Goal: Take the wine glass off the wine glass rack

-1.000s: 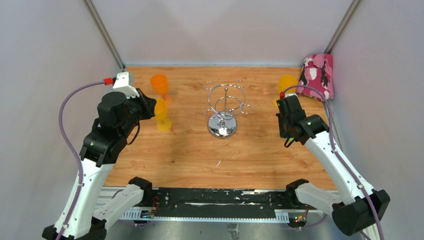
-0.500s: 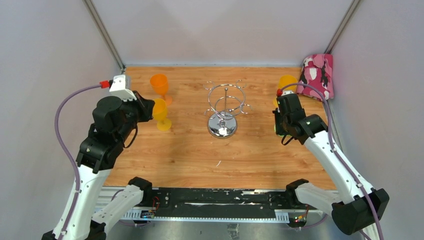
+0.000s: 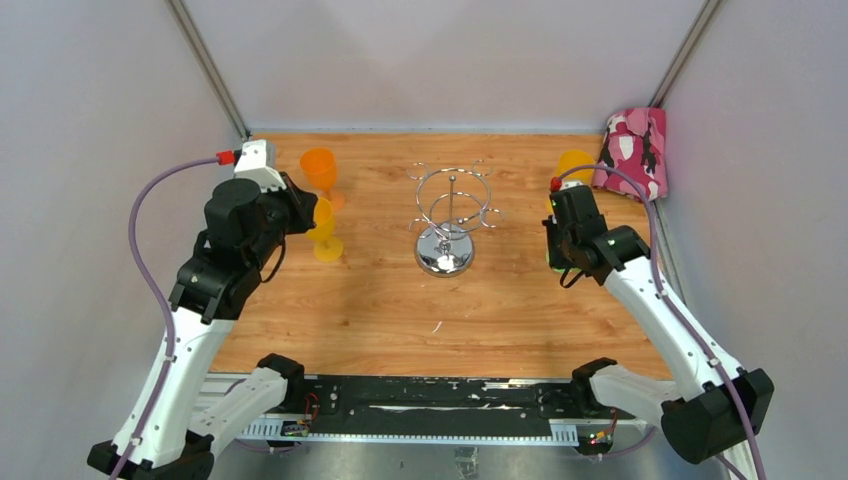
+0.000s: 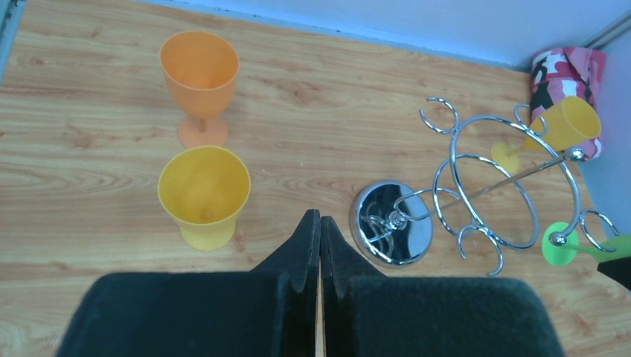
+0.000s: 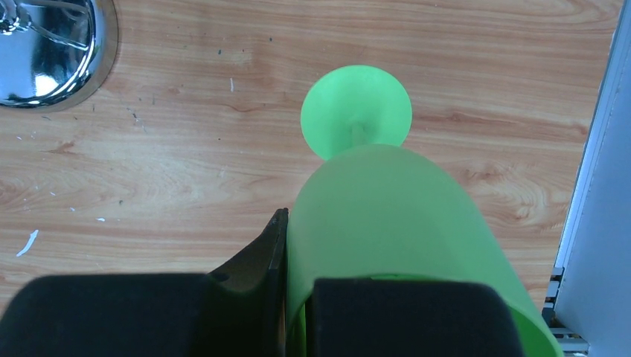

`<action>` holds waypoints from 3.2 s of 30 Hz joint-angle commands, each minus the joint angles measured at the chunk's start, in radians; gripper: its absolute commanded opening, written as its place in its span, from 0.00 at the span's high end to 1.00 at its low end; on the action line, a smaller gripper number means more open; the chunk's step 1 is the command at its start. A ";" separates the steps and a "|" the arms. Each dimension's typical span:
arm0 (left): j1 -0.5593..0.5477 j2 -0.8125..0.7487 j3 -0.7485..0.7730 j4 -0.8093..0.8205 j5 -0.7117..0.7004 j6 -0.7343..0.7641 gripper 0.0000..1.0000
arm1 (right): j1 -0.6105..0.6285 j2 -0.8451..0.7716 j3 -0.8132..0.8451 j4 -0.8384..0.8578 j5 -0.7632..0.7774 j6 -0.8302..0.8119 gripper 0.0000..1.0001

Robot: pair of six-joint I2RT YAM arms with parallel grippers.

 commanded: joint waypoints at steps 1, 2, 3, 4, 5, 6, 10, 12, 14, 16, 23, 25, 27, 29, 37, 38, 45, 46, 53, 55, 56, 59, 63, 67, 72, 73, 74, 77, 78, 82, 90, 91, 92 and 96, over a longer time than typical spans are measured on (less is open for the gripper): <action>0.006 0.001 -0.024 0.064 -0.009 0.016 1.00 | -0.011 0.047 -0.001 0.000 0.000 -0.009 1.00; 0.006 0.000 -0.027 0.070 -0.008 0.020 1.00 | -0.012 0.060 0.001 0.000 -0.005 -0.006 1.00; 0.006 0.001 -0.027 0.071 -0.008 0.022 1.00 | -0.012 0.075 0.004 -0.001 -0.018 -0.002 1.00; 0.006 0.004 -0.028 0.073 -0.008 0.025 1.00 | -0.011 0.084 0.004 0.001 -0.034 0.004 1.00; 0.006 0.006 -0.030 0.072 -0.006 0.026 1.00 | -0.011 0.094 0.001 0.010 -0.045 0.011 1.00; 0.006 0.006 -0.032 0.072 -0.004 0.027 1.00 | -0.012 0.105 -0.003 0.016 -0.050 0.016 1.00; 0.006 -0.010 -0.049 0.073 0.009 0.026 1.00 | -0.012 0.157 -0.008 0.019 -0.029 0.026 1.00; 0.006 -0.014 -0.049 0.073 0.010 0.031 1.00 | -0.012 0.181 -0.004 0.021 -0.031 0.032 1.00; 0.006 -0.018 -0.048 0.073 0.006 0.033 1.00 | -0.013 0.203 -0.001 0.033 -0.048 0.038 1.00; 0.006 -0.022 -0.048 0.073 0.006 0.035 1.00 | -0.018 0.230 0.002 0.039 -0.051 0.038 1.00; 0.006 -0.021 -0.057 0.079 0.005 0.043 1.00 | -0.097 0.297 0.029 0.077 -0.111 0.019 1.00; 0.006 -0.019 -0.057 0.079 0.008 0.046 1.00 | -0.106 0.321 0.040 0.078 -0.120 0.012 1.00; 0.006 -0.021 -0.059 0.079 0.005 0.048 1.00 | -0.108 0.336 0.047 0.080 -0.126 0.008 1.00; 0.006 -0.024 -0.058 0.080 0.001 0.049 1.00 | -0.111 0.343 0.051 0.084 -0.135 0.004 1.00; 0.006 -0.018 -0.066 0.088 0.016 0.038 1.00 | -0.117 0.412 0.217 0.090 -0.197 -0.011 1.00; 0.006 -0.018 -0.066 0.090 0.018 0.038 1.00 | -0.117 0.435 0.247 0.090 -0.209 -0.016 1.00; 0.006 -0.033 -0.068 0.085 0.016 0.038 1.00 | -0.115 0.614 0.471 0.075 -0.267 -0.032 1.00; 0.006 -0.034 -0.067 0.084 0.015 0.038 1.00 | -0.113 0.647 0.505 0.071 -0.267 -0.038 1.00; 0.006 -0.029 -0.070 0.082 0.014 0.036 1.00 | -0.110 0.873 0.817 -0.034 -0.244 -0.079 1.00; 0.006 -0.032 -0.071 0.079 0.010 0.036 1.00 | -0.109 0.940 0.899 -0.077 -0.244 -0.101 1.00; 0.006 -0.032 -0.071 0.078 0.007 0.038 1.00 | -0.110 0.965 0.935 -0.092 -0.211 -0.112 1.00; 0.006 -0.033 -0.068 0.073 0.000 0.038 1.00 | -0.109 1.039 1.047 -0.141 -0.185 -0.137 1.00; 0.006 -0.039 -0.067 0.064 -0.006 0.038 1.00 | -0.110 1.145 1.207 -0.243 -0.179 -0.174 1.00; 0.006 -0.050 -0.065 0.059 -0.019 0.040 1.00 | -0.109 1.178 1.245 -0.278 -0.177 -0.202 1.00; 0.006 -0.054 -0.061 0.053 -0.024 0.037 1.00 | -0.111 1.166 1.194 -0.319 -0.222 -0.257 1.00; 0.006 -0.055 -0.062 0.054 -0.024 0.034 1.00 | -0.111 1.158 1.176 -0.315 -0.227 -0.263 1.00; 0.006 -0.057 -0.063 0.055 -0.024 0.031 1.00 | -0.110 1.151 1.165 -0.310 -0.226 -0.264 1.00; 0.006 -0.056 -0.064 0.055 -0.018 0.029 1.00 | -0.111 1.139 1.144 -0.302 -0.300 -0.279 1.00; 0.006 -0.056 -0.065 0.055 -0.016 0.029 1.00 | -0.111 1.140 1.144 -0.300 -0.313 -0.284 1.00; 0.006 -0.061 -0.066 0.054 -0.015 0.032 1.00 | -0.113 1.160 1.157 -0.298 -0.302 -0.289 1.00; 0.006 -0.058 -0.068 0.055 -0.013 0.030 1.00 | -0.113 1.192 1.177 -0.293 -0.304 -0.290 1.00; 0.006 -0.057 -0.068 0.055 -0.013 0.030 1.00 | -0.113 1.193 1.178 -0.290 -0.300 -0.293 1.00; 0.006 -0.058 -0.067 0.055 -0.014 0.031 1.00 | -0.114 1.195 1.179 -0.287 -0.293 -0.293 1.00; 0.006 -0.053 -0.066 0.056 -0.013 0.032 1.00 | -0.113 1.210 1.197 -0.295 -0.295 -0.295 1.00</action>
